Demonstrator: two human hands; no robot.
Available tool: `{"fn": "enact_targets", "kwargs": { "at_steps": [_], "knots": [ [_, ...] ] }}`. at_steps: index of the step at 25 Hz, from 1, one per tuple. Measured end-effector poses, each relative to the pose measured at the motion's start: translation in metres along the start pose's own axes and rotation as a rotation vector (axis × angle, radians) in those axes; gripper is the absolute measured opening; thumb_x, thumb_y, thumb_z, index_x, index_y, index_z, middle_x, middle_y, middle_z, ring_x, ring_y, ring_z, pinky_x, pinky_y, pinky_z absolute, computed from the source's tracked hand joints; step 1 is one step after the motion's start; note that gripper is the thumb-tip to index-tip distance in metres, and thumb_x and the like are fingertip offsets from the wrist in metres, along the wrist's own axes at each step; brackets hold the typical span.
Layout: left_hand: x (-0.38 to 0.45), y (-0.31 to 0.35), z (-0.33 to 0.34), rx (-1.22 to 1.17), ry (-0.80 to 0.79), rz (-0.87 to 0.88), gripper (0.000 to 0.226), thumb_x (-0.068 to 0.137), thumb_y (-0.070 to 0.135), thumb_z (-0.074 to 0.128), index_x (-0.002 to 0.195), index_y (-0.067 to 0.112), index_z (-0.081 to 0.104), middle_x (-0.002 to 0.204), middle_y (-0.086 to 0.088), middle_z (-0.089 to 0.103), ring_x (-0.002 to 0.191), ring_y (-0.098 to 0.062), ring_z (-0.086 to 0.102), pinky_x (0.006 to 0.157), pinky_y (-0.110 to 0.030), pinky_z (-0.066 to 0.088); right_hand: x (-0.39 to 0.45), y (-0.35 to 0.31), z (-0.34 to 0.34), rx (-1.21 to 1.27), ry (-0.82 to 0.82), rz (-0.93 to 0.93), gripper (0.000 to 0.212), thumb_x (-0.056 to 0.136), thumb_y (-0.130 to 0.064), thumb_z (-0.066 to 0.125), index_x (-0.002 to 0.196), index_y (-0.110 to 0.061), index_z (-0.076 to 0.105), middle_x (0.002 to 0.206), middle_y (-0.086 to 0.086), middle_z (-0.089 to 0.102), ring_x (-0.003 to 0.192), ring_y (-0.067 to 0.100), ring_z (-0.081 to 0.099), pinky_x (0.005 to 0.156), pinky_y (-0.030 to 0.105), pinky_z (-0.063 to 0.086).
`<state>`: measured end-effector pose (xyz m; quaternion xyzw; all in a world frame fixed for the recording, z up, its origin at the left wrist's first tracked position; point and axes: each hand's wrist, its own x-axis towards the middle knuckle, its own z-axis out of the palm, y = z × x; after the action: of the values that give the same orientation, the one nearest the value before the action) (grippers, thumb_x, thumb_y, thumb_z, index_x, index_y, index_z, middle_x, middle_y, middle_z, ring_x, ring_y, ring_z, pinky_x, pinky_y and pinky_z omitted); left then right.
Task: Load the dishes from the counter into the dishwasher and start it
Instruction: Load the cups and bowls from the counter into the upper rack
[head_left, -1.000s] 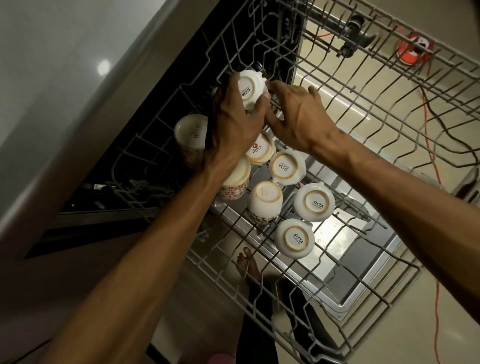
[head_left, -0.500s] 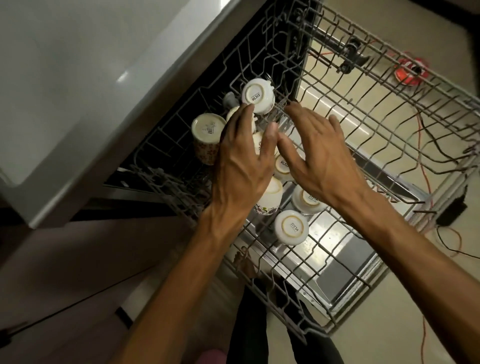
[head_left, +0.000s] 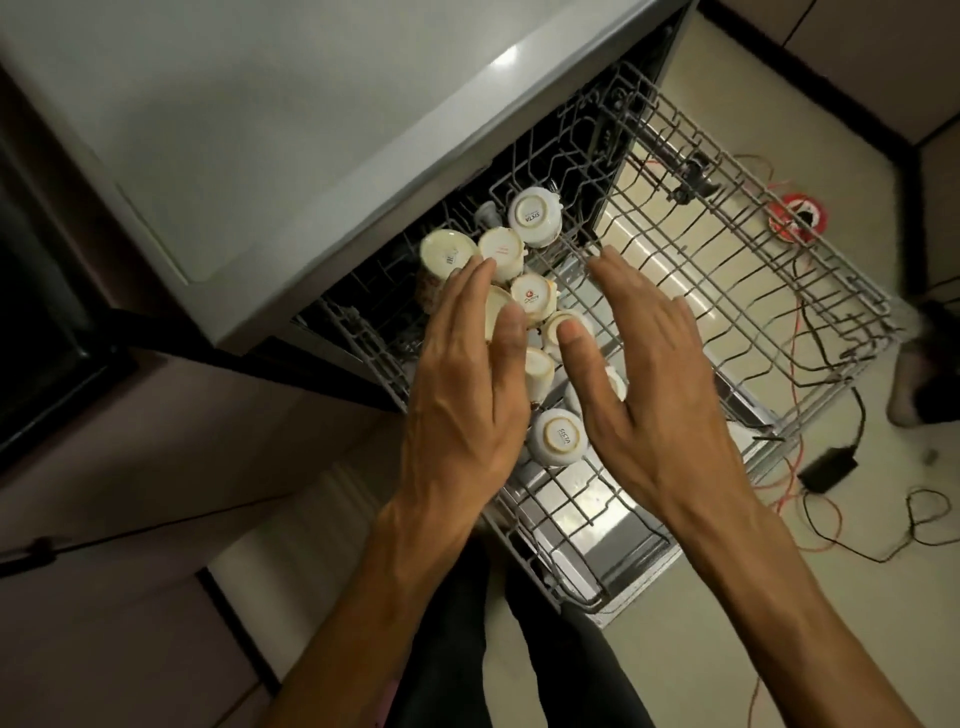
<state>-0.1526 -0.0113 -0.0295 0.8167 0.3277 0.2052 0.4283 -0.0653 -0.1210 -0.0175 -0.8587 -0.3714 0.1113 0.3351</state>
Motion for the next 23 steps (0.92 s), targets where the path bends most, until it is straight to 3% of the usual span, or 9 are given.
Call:
{"fn": "enact_targets", "kwargs": {
  "at_steps": [4, 10, 15, 19, 23],
  "knots": [
    [-0.024, 0.02, -0.029, 0.015, 0.037, -0.042, 0.061, 0.099, 0.046, 0.027, 0.148, 0.011, 0.036, 0.154, -0.007, 0.037, 0.144, -0.014, 0.031, 0.113, -0.021, 0.03, -0.011, -0.032, -0.02, 0.034, -0.001, -0.046, 0.055, 0.102, -0.047, 0.035, 0.149, -0.018, 0.036, 0.155, -0.003, 0.035, 0.146, 0.009, 0.026, 0.116, 0.053, 0.025],
    [-0.051, 0.046, -0.073, 0.01, 0.121, -0.045, 0.055, 0.101, 0.038, 0.033, 0.146, 0.007, 0.037, 0.151, -0.008, 0.04, 0.142, -0.014, 0.032, 0.113, -0.014, 0.026, -0.029, -0.08, -0.046, 0.089, -0.053, -0.104, 0.055, 0.102, -0.047, 0.037, 0.148, -0.017, 0.038, 0.155, -0.002, 0.036, 0.146, 0.009, 0.026, 0.115, 0.052, 0.029],
    [-0.067, 0.064, -0.113, -0.007, 0.218, -0.093, 0.049, 0.104, 0.032, 0.037, 0.146, 0.007, 0.038, 0.149, -0.008, 0.043, 0.136, -0.022, 0.044, 0.104, -0.044, 0.045, -0.037, -0.121, -0.054, 0.138, -0.113, -0.164, 0.057, 0.101, -0.047, 0.037, 0.149, -0.016, 0.037, 0.156, -0.001, 0.035, 0.146, 0.009, 0.026, 0.115, 0.05, 0.03],
    [-0.08, 0.071, -0.145, -0.023, 0.279, -0.14, 0.05, 0.103, 0.032, 0.036, 0.146, 0.006, 0.039, 0.151, -0.007, 0.041, 0.141, -0.014, 0.035, 0.114, -0.028, 0.032, -0.041, -0.157, -0.046, 0.167, -0.161, -0.231, 0.055, 0.102, -0.045, 0.039, 0.148, -0.016, 0.037, 0.157, 0.0, 0.034, 0.145, 0.008, 0.026, 0.114, 0.048, 0.031],
    [-0.094, 0.065, -0.188, -0.025, 0.323, -0.219, 0.051, 0.102, 0.037, 0.034, 0.147, 0.013, 0.037, 0.152, -0.002, 0.04, 0.139, -0.005, 0.033, 0.113, -0.017, 0.029, -0.042, -0.2, -0.035, 0.173, -0.206, -0.283, 0.055, 0.102, -0.046, 0.04, 0.149, -0.017, 0.037, 0.158, 0.0, 0.031, 0.146, 0.01, 0.025, 0.115, 0.05, 0.03]
  ]
}}
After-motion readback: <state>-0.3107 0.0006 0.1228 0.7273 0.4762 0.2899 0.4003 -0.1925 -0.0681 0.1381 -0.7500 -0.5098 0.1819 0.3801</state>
